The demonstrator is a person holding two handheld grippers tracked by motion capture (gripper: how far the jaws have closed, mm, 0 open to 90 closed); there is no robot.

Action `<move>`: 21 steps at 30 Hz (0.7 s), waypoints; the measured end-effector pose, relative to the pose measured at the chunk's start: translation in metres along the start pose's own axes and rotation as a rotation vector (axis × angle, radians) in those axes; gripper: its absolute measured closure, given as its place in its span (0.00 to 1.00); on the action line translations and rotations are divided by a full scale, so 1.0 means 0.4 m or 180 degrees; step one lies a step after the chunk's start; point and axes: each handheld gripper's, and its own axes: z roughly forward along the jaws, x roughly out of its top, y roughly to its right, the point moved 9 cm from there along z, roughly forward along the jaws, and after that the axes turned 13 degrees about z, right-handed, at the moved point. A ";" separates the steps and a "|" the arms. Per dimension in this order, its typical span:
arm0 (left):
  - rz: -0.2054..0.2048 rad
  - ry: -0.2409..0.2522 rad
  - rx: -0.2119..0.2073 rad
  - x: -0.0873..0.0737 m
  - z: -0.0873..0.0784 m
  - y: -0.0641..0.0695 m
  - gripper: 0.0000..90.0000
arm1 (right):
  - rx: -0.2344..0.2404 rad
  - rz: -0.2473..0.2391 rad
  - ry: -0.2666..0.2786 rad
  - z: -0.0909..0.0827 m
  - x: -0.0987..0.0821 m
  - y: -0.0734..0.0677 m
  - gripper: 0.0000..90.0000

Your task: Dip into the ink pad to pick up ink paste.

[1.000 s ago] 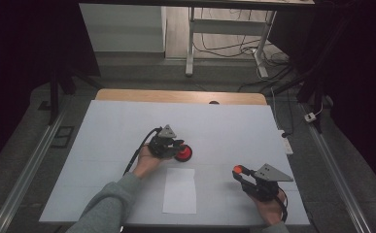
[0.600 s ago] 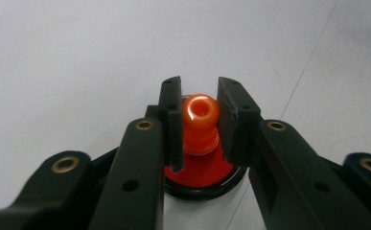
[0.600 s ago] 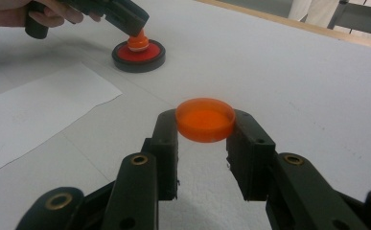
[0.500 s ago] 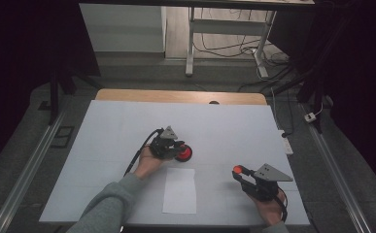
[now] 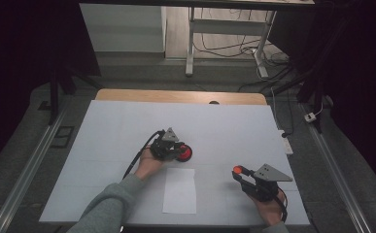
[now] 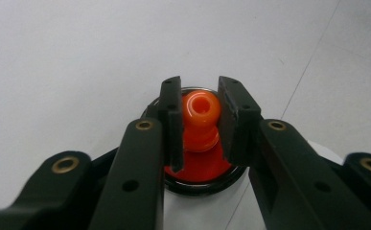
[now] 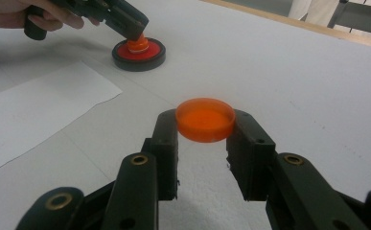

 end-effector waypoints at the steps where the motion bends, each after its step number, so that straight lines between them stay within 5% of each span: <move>1: -0.0004 -0.0002 -0.0001 0.000 0.000 0.000 0.81 | 0.0001 -0.0001 -0.0001 0.000 0.000 0.000 0.72; 21: -0.0007 -0.0043 -0.0001 -0.008 0.003 0.002 0.81 | 0.0003 -0.0007 -0.0007 0.000 -0.001 0.000 0.72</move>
